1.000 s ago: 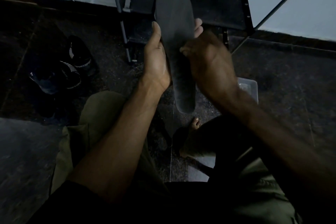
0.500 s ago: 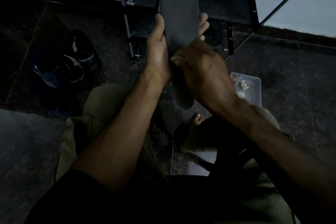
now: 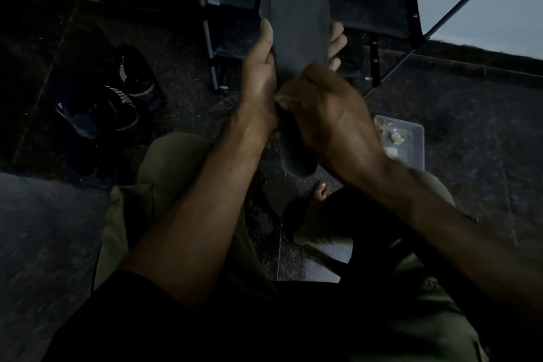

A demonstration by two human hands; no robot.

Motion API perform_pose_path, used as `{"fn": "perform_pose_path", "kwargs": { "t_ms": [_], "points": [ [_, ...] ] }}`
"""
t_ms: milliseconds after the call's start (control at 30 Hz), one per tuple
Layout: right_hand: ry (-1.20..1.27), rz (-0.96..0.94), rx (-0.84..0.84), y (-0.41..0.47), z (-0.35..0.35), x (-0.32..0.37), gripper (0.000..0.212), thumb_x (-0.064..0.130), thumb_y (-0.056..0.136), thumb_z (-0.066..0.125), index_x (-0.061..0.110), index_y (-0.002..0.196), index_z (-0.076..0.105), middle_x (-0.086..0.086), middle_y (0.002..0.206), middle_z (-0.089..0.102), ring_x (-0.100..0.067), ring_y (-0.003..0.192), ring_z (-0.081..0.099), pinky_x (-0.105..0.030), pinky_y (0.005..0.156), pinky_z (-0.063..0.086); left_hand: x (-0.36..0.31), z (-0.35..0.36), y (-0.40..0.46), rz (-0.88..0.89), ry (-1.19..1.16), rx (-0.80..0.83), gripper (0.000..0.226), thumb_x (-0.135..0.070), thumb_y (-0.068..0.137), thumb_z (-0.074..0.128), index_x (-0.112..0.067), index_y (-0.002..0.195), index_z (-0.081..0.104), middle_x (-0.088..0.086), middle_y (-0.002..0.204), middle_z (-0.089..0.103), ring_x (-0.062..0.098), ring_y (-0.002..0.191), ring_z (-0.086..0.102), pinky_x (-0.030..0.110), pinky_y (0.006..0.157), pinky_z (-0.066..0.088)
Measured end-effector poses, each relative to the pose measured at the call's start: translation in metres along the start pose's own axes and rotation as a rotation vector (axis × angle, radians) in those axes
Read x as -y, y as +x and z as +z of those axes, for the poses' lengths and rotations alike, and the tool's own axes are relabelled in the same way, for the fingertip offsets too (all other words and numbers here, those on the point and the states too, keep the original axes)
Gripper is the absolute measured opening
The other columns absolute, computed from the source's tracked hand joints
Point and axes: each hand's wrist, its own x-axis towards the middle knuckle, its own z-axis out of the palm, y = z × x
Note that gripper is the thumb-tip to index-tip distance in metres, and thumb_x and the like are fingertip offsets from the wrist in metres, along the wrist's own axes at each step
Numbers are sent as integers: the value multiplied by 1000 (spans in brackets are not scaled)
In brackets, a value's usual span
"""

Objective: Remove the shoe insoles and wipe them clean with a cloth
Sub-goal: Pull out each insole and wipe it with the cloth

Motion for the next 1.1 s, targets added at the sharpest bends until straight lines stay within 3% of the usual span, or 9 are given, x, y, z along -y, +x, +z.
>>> {"fn": "perform_pose_path", "kwargs": {
  "t_ms": [133,233,300,367,467,700,833,1100],
  "points": [
    [26,27,-63,12,-5,-10,27,14,95,45,4,89,69,-15,90,61,-29,73,58,-42,61,50,6,7,-2,28,34,41,73,-54,102,17,4,143,33,29,151,31,39,141,31,48,120,20],
    [-31,81,-108,41,-5,-21,25,18,95,46,9,93,69,-12,96,61,-26,78,58,-43,66,51,8,6,-2,99,63,-73,60,-44,105,25,3,123,57,26,132,55,34,123,55,46,110,38],
    [-40,83,-110,46,-2,-20,22,18,94,48,9,95,68,-12,98,62,-27,80,59,-43,68,51,5,5,-3,135,91,-103,57,-43,105,28,1,131,50,26,138,51,35,128,51,46,113,36],
    [0,65,-128,36,0,-12,19,11,92,51,3,94,68,-19,95,63,-34,81,60,-48,70,52,1,4,-4,84,54,2,68,-50,103,23,6,140,38,29,150,33,38,140,34,47,119,23],
    [67,14,-98,1,2,4,19,12,93,54,-1,93,67,-22,92,62,-39,79,59,-50,68,50,-4,2,-2,63,-12,-26,74,-56,101,17,2,146,30,24,153,30,35,142,32,45,118,24],
    [-47,37,-71,15,-1,-18,32,21,96,42,5,92,69,-14,92,61,-29,78,57,-45,65,48,8,3,0,70,54,23,71,-53,103,19,3,142,35,27,151,33,37,141,34,48,120,20],
    [-27,103,-142,36,0,-27,31,21,95,43,5,92,69,-14,93,63,-28,79,59,-37,66,50,4,-1,2,110,51,-81,64,-49,102,29,-2,145,36,24,148,39,35,137,40,48,118,26],
    [-7,-12,-25,-3,-4,-13,27,19,95,47,4,92,69,-15,89,61,-31,76,57,-41,62,46,2,7,-2,83,-4,-28,73,-57,101,17,3,139,38,25,153,30,36,142,32,47,119,22]
  ]
}}
